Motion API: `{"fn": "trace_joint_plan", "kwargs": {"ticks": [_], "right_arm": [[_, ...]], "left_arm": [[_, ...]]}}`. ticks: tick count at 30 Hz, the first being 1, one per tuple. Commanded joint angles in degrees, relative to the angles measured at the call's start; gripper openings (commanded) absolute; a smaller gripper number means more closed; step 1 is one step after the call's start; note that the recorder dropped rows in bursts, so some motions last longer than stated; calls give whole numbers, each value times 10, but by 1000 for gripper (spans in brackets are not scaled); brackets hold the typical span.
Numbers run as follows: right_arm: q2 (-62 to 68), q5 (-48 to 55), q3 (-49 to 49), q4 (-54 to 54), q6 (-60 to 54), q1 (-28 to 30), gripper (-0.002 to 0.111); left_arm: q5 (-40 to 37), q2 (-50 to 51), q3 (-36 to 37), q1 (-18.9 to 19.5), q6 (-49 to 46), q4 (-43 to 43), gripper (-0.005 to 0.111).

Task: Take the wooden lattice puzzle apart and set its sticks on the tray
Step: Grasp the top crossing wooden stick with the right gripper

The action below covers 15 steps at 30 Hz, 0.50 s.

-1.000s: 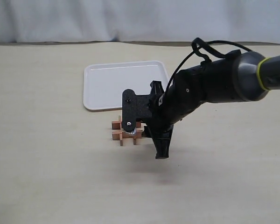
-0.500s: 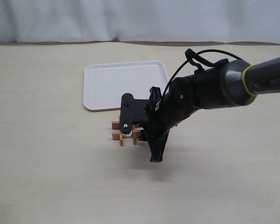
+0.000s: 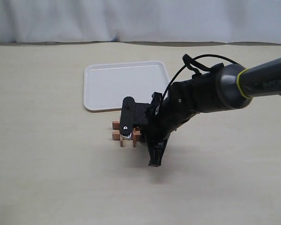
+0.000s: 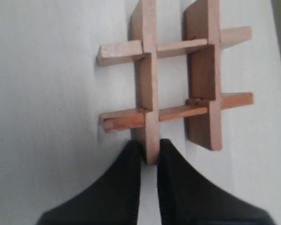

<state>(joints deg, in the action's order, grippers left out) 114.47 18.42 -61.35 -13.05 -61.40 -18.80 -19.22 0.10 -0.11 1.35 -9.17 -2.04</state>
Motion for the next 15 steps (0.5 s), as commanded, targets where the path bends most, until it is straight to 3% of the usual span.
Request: {"fn": "trace_joint_plan", "kwargs": {"ticks": [1,15], "right_arm": [[-2,17,1,-1,19,1,4],[-42,77,1,0,23,1,4]], "left_arm": [[8,-1,1,-1,0,0,0],[7,-1,1,-1,0,-1,0]]}}
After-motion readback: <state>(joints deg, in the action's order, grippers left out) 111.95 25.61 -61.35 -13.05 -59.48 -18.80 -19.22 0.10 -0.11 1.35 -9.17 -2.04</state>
